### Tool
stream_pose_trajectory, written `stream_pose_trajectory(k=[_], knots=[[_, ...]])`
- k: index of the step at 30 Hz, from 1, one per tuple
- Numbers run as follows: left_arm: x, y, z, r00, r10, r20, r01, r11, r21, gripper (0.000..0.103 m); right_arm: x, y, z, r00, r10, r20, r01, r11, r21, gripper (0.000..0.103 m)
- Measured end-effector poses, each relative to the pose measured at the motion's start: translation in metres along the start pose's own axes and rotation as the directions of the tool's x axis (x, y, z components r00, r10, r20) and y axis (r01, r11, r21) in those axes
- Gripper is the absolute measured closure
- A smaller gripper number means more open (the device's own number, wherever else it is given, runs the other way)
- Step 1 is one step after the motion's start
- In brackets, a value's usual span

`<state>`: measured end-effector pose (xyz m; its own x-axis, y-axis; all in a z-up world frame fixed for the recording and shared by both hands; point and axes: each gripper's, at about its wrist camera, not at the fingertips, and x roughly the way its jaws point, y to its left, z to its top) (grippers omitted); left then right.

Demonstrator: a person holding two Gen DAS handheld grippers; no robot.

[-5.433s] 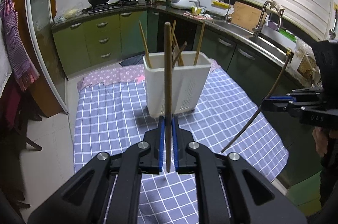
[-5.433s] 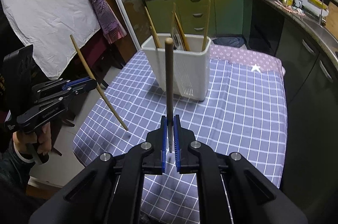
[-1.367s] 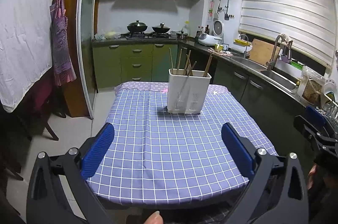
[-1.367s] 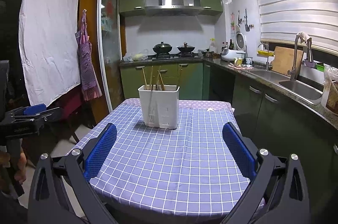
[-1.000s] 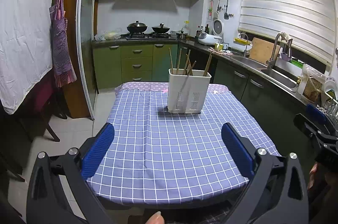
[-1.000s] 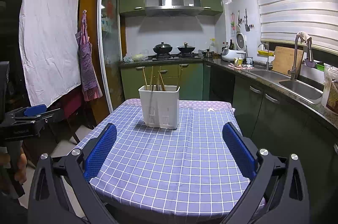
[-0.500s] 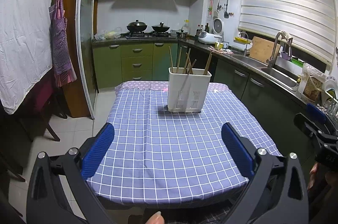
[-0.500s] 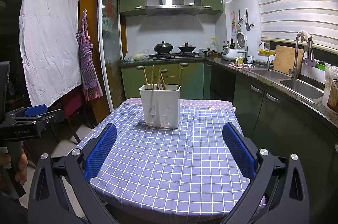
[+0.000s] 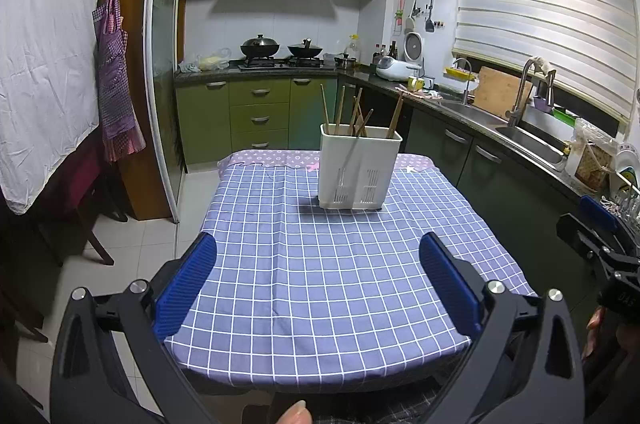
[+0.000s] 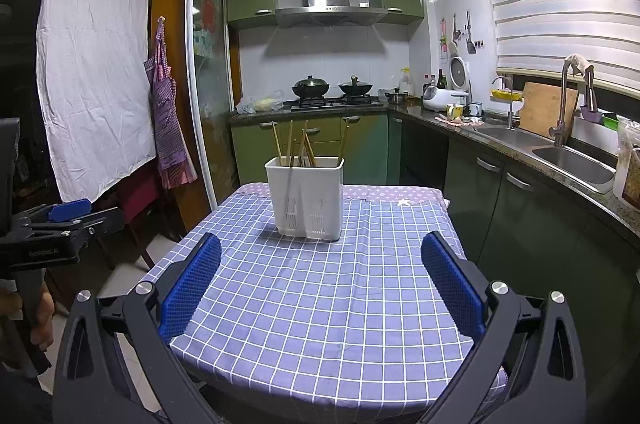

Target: Organize utensils

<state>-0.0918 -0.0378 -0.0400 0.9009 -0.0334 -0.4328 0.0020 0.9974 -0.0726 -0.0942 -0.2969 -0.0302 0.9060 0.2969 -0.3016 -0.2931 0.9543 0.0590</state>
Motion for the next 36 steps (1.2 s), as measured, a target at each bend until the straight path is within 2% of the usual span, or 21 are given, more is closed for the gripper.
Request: stream_pose_trajectory(k=[36], knots=[[0.0027,-0.0019,0.0005,1.000,0.006,-0.015,-0.006,1.000,0.010,0.006,0.0022,0.0013,-0.0010,1.000,0.003,-0.006,-0.003,1.000,0.002,0.004]])
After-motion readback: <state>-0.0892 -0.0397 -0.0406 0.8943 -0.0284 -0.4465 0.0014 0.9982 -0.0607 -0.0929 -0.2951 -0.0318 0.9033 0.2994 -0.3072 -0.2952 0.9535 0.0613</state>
